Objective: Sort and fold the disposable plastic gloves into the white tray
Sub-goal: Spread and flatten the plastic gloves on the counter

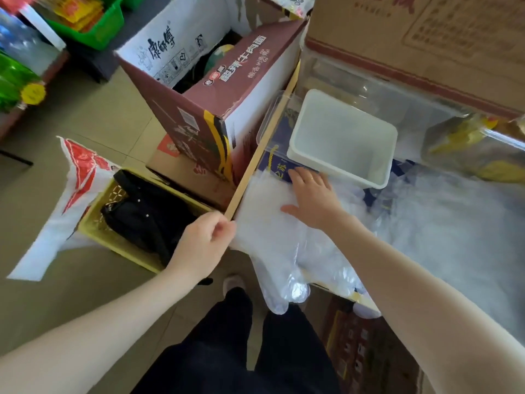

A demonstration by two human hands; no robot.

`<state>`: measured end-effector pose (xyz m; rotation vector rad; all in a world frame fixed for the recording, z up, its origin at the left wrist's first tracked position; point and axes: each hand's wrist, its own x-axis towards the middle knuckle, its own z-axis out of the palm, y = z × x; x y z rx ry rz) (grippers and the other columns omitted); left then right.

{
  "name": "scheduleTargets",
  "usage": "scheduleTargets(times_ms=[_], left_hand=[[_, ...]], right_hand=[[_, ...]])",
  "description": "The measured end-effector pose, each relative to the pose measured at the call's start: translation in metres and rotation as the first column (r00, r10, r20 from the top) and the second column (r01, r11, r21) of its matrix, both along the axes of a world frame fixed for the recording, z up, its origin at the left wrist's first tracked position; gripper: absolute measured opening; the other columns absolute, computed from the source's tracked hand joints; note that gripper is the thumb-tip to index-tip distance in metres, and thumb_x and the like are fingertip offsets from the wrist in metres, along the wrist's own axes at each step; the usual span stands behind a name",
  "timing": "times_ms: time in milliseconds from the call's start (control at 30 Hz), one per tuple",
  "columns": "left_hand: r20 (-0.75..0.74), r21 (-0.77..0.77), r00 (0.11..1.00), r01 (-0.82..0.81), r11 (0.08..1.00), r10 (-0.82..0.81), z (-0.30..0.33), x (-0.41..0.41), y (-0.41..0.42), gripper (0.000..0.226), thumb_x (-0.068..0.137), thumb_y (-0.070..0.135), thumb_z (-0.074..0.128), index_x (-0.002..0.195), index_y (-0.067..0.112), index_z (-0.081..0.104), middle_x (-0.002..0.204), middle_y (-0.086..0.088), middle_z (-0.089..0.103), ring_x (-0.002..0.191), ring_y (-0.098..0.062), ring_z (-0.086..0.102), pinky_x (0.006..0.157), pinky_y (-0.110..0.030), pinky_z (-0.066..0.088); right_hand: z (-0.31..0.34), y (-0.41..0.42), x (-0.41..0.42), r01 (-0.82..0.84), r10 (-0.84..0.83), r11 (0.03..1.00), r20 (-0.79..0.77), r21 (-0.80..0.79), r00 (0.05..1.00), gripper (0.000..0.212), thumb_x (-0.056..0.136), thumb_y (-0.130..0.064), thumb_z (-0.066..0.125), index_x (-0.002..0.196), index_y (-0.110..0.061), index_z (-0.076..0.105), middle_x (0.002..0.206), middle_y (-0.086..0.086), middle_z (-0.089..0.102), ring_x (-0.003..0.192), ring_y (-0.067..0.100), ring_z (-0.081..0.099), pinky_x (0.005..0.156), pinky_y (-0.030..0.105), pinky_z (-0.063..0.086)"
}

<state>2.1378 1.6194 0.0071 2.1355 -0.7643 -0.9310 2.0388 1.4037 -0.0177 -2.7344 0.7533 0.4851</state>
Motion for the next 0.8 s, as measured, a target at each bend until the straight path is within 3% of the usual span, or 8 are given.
scheduleTargets(times_ms=[67,133,200,333,467,533,633,800], left_hand=[[-0.311,0.303,0.915,-0.161,0.939,0.257,-0.001,-0.017,0.002,0.04,0.092,0.052,0.042,0.086,0.017,0.059,0.086,0.001,0.061,0.08,-0.013,0.057,0.068,-0.026,0.043],[-0.525,0.449,0.737,-0.186,0.874,0.426,-0.006,-0.031,0.0,0.048,0.087,0.06,0.045,0.1,0.016,0.059,0.099,-0.002,0.064,0.091,-0.016,0.06,0.077,-0.028,0.047],[-0.643,0.424,0.615,-0.208,0.881,0.455,-0.011,-0.046,-0.004,0.05,0.084,0.06,0.051,0.11,0.018,0.056,0.108,-0.001,0.063,0.102,-0.017,0.06,0.087,-0.031,0.048],[-0.732,0.326,0.507,-0.327,0.887,0.455,-0.019,-0.076,-0.017,0.046,0.089,0.051,0.052,0.122,0.019,0.053,0.117,0.0,0.063,0.106,-0.017,0.061,0.087,-0.032,0.053],[-0.587,0.25,0.695,-0.332,0.91,0.415,-0.025,-0.101,-0.022,0.039,0.094,0.048,0.044,0.124,0.023,0.052,0.118,0.005,0.06,0.109,-0.013,0.056,0.09,-0.029,0.046],[-0.529,0.233,0.729,-0.368,0.9,0.435,-0.028,-0.108,-0.021,0.038,0.094,0.046,0.046,0.12,0.021,0.056,0.116,0.004,0.062,0.108,-0.014,0.057,0.095,-0.033,0.046],[-0.459,0.189,0.768,-0.407,0.894,0.447,-0.027,-0.111,-0.018,0.029,0.094,0.038,0.049,0.097,0.013,0.062,0.094,-0.002,0.065,0.093,-0.016,0.061,0.078,-0.027,0.049],[-0.25,0.094,0.863,-0.431,0.898,0.44,-0.005,-0.099,-0.018,0.027,0.095,0.035,0.047,0.112,0.016,0.056,0.104,0.003,0.06,0.101,-0.011,0.056,0.084,-0.028,0.045]], right_hand=[[-0.002,-0.005,0.004,-0.021,0.02,0.999,-0.029,-0.045,0.999,0.082,0.081,-0.055,0.06,0.142,-0.012,0.026,0.146,0.009,0.029,0.135,0.028,0.027,0.112,0.035,0.015],[-0.002,-0.008,0.006,-0.05,0.046,0.996,-0.052,-0.073,0.998,0.082,0.077,-0.061,0.06,0.137,-0.012,0.032,0.138,0.01,0.037,0.128,0.03,0.035,0.108,0.036,0.022],[-0.002,-0.008,0.008,-0.115,0.104,0.983,-0.082,-0.145,0.991,0.081,0.076,-0.067,0.056,0.131,-0.012,0.036,0.13,0.009,0.045,0.122,0.029,0.041,0.104,0.037,0.026],[-0.001,-0.011,0.009,-0.199,0.189,0.962,-0.072,-0.186,0.979,0.07,0.079,-0.071,0.047,0.118,-0.013,0.043,0.116,0.006,0.057,0.114,0.029,0.047,0.098,0.038,0.027],[0.002,-0.014,0.005,-0.157,0.157,0.988,-0.034,0.017,0.987,0.062,0.086,-0.06,0.048,0.12,-0.009,0.041,0.118,0.01,0.051,0.107,0.032,0.051,0.086,0.039,0.041],[0.003,-0.017,0.003,-0.147,0.153,0.985,-0.054,0.091,0.987,0.061,0.087,-0.057,0.049,0.122,-0.008,0.04,0.12,0.011,0.046,0.105,0.034,0.052,0.083,0.04,0.042],[0.006,-0.028,0.005,-0.096,0.111,0.965,-0.051,0.243,0.993,0.051,0.084,-0.052,0.06,0.112,-0.01,0.049,0.104,0.006,0.053,0.098,0.028,0.054,0.08,0.036,0.041],[0.025,-0.048,-0.002,0.001,0.097,0.779,-0.122,0.627,0.988,0.028,0.079,-0.028,0.07,0.095,-0.005,0.068,0.094,0.014,0.067,0.088,0.025,0.061,0.089,0.042,0.047]])
